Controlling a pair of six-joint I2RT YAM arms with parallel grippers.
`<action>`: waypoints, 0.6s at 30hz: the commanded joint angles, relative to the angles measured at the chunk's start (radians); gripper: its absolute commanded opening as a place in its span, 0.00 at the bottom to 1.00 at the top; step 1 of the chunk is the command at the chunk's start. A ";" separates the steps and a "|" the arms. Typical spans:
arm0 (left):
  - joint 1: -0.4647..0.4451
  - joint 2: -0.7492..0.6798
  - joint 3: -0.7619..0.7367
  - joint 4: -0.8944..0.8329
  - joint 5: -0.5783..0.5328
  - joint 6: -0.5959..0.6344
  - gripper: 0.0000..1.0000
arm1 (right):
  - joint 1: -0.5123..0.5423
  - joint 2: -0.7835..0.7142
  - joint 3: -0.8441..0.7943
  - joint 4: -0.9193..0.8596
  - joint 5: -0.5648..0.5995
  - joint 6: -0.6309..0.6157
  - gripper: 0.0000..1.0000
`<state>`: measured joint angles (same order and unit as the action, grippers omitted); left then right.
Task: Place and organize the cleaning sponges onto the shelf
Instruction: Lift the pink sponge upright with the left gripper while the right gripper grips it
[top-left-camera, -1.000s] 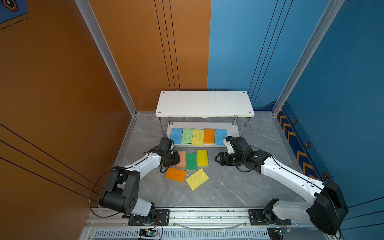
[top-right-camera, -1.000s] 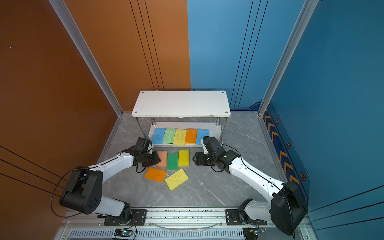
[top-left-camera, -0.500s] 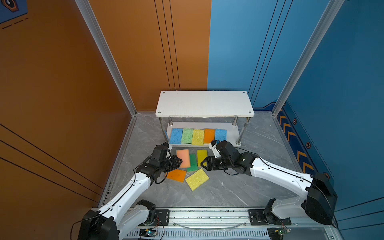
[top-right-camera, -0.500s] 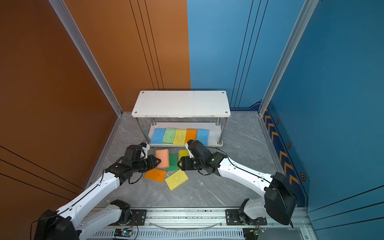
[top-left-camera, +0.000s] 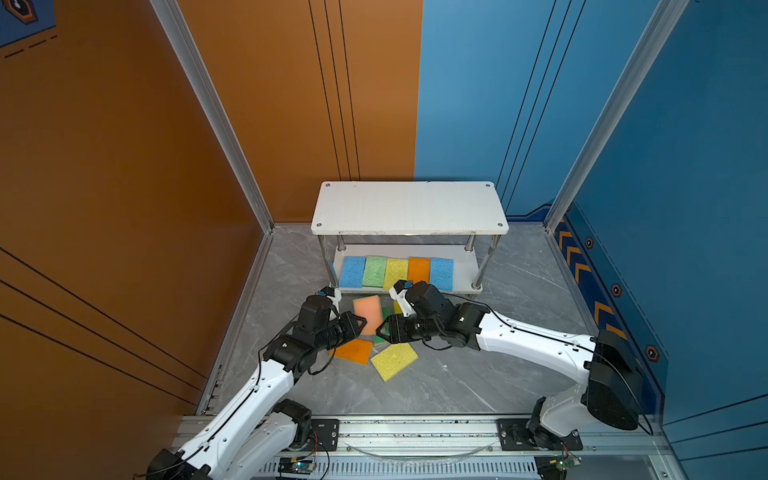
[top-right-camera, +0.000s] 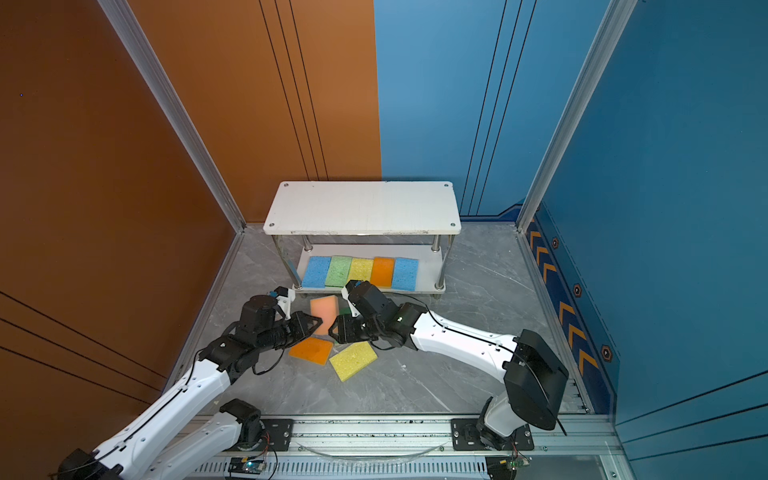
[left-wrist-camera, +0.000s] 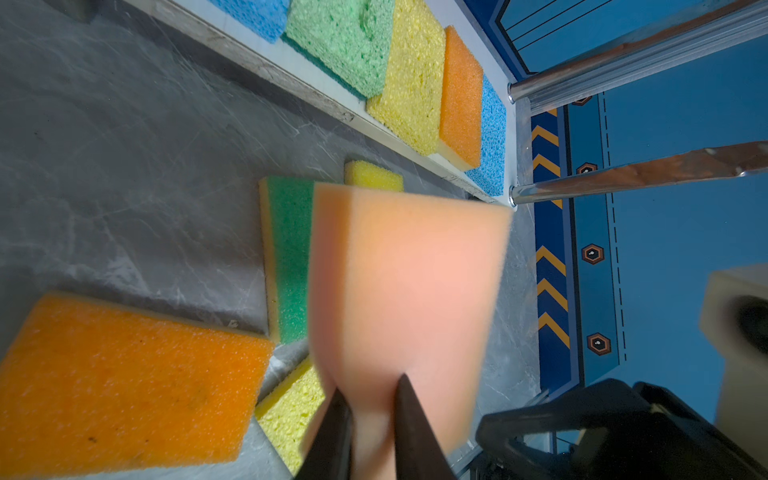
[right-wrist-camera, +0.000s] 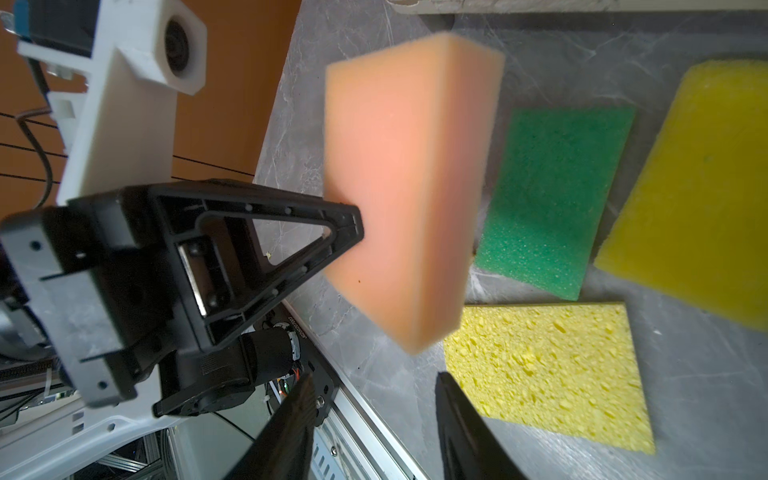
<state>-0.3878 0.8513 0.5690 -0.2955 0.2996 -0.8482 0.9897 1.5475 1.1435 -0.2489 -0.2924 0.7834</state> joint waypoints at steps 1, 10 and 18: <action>-0.010 -0.022 -0.008 0.007 0.011 -0.011 0.19 | 0.006 0.016 0.028 0.008 0.008 0.003 0.46; -0.014 -0.034 -0.001 0.008 0.021 -0.022 0.19 | 0.007 0.048 0.047 0.000 0.034 -0.006 0.42; -0.027 -0.042 -0.001 0.009 0.015 -0.032 0.19 | 0.003 0.067 0.065 -0.006 0.044 -0.017 0.39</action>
<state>-0.4026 0.8227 0.5694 -0.2951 0.2996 -0.8730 0.9905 1.5974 1.1767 -0.2504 -0.2760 0.7826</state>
